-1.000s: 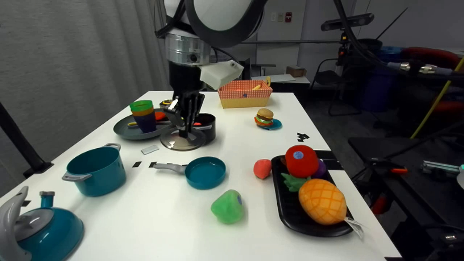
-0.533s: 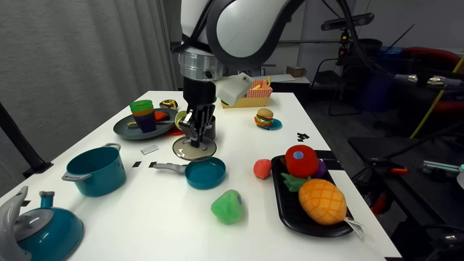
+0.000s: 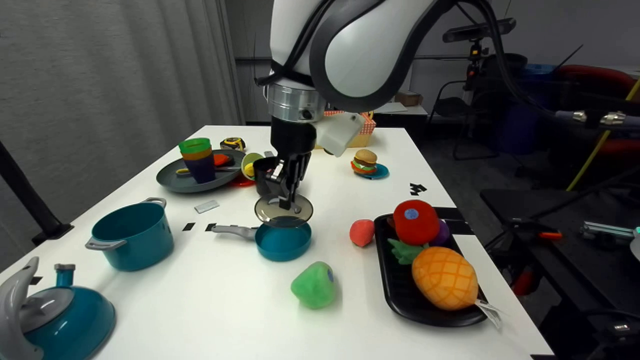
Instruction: Remove the lid from the black pot and put it on the blue pan
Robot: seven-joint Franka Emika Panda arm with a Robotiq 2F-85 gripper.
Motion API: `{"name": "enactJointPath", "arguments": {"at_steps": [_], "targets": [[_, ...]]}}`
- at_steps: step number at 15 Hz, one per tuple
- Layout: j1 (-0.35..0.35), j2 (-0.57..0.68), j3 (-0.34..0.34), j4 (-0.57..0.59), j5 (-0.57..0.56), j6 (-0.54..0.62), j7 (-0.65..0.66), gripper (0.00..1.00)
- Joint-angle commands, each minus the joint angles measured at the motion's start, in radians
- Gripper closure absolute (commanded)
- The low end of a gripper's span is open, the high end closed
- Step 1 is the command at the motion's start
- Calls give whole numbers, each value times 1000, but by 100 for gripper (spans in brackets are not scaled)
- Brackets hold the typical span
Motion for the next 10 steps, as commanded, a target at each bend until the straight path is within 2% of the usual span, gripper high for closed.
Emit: {"name": "enactJointPath", "arguments": {"at_steps": [1,10], "targets": [[1,-14,-4,-54,-9,54,-12,96],[10,35,-14,-26,-32,57,-6,96]]}}
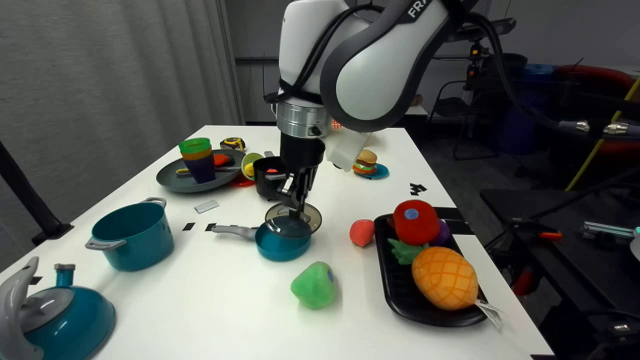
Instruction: Remove the lid from the black pot and put it on the blue pan
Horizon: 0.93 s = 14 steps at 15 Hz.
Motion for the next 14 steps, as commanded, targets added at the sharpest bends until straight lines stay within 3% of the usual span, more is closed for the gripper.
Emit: {"name": "enactJointPath", "arguments": {"at_steps": [1,14], "targets": [[12,18,-11,13,-20,23,-5,96],[24,81,-13,91,-38,0,0,96]]}}
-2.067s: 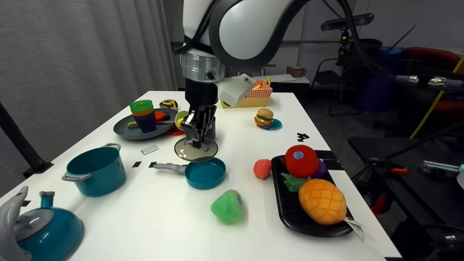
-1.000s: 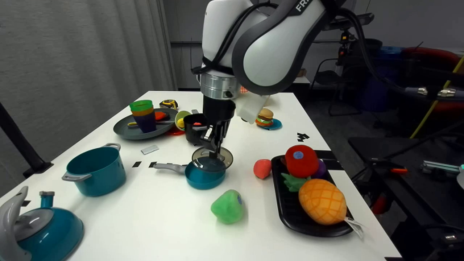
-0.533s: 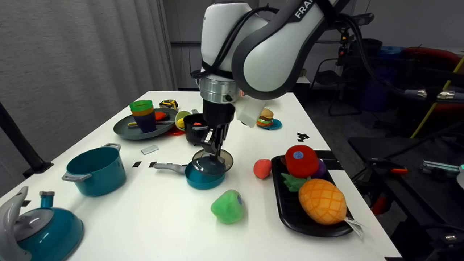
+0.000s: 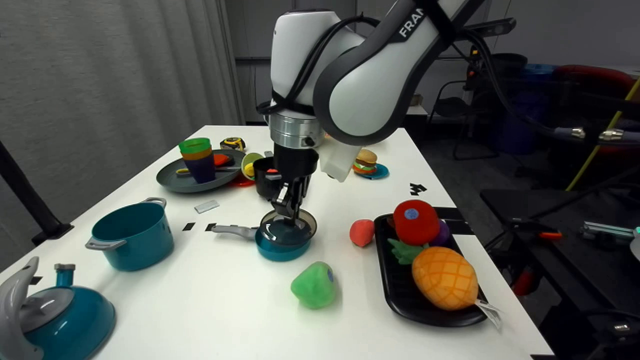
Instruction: Remove the lid from the black pot and put it on the blue pan
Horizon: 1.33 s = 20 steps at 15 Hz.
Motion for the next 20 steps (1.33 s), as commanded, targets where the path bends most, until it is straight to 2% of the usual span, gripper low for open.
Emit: {"name": "enactJointPath", "arguments": {"at_steps": [1,8,9,10,18,20], "targets": [[13,39,-14,52,-14,-1,0,96],[14,77,-16,105,-11,-15,4,96],[13,81,-14,110,-9,-19,4,60],[12,83,-14,115,-8,-21,5,59],[9,77,-15,120,-6,-19,2,1],[7,66,-15,114,-4,-14,1,0]]}}
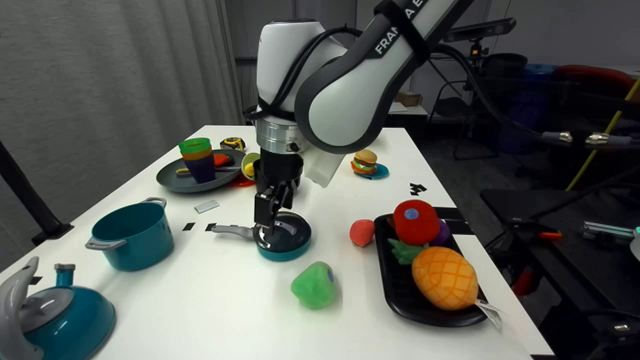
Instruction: Remove the lid from the black pot and put it on the blue pan
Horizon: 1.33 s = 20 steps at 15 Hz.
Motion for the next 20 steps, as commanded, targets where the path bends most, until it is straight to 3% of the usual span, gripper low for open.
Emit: {"name": "enactJointPath", "arguments": {"at_steps": [1,12,20], "targets": [[6,-20,-12,5,-5,-9,1,0],[27,-175,-17,-58,-41,33,-9,0],[46,-342,4,-173,-73,39,-33,0]]}}
